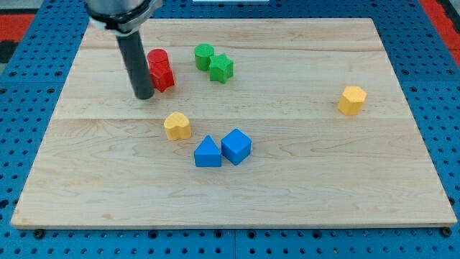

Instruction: Push the red star into the red circle

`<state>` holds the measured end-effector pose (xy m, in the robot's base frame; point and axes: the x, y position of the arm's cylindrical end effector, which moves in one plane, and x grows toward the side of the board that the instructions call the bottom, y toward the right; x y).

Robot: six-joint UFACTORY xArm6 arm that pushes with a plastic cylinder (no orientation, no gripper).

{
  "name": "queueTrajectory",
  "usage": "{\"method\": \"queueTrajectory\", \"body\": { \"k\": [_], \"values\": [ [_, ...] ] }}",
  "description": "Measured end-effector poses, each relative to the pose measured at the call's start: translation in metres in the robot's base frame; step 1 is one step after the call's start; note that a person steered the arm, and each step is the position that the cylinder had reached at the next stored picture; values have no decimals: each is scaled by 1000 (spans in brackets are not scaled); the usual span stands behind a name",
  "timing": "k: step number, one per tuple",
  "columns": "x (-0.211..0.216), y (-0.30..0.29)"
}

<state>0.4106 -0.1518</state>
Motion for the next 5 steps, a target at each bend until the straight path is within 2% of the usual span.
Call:
{"method": "queueTrajectory", "body": {
  "k": [1, 2, 5],
  "values": [
    [43, -8],
    [67, -4],
    [53, 66]
  ]
}}
